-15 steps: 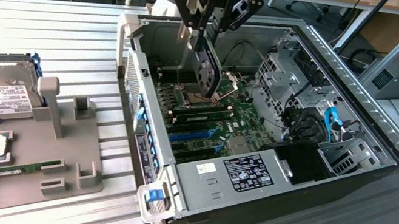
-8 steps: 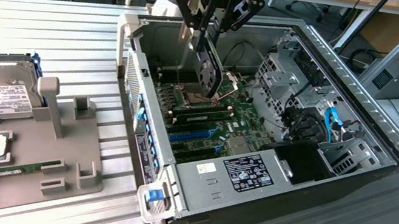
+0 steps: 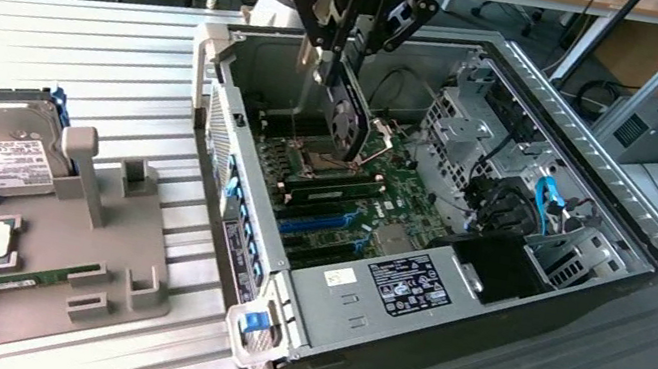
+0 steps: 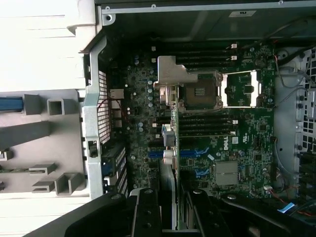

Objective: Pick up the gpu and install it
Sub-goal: 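Pick up the gpu and move the gpu toward the slot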

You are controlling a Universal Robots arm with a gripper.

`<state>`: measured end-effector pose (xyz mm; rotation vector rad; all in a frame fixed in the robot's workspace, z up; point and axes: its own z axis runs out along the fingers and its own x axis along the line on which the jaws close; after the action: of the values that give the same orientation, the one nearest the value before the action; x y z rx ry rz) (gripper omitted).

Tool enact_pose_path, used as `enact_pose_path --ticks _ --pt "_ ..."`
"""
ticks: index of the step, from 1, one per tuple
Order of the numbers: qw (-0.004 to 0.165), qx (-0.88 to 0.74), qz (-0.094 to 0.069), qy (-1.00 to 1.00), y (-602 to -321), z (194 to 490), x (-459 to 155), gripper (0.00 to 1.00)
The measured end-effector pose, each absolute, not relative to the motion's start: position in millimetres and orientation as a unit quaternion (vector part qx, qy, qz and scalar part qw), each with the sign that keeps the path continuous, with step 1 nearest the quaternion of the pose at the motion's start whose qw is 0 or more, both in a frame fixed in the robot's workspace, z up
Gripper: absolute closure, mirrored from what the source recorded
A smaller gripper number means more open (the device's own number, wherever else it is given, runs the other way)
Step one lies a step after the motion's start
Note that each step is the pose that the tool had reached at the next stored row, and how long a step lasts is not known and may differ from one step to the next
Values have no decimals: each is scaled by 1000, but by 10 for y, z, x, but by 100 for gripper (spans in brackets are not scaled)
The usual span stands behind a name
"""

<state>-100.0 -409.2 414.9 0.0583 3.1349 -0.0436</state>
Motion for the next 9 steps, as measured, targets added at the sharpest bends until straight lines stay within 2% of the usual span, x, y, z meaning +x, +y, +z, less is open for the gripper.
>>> enact_pose_path --ticks 9 --pt "3 19 -14 1000 -4092 4139 -970 73"
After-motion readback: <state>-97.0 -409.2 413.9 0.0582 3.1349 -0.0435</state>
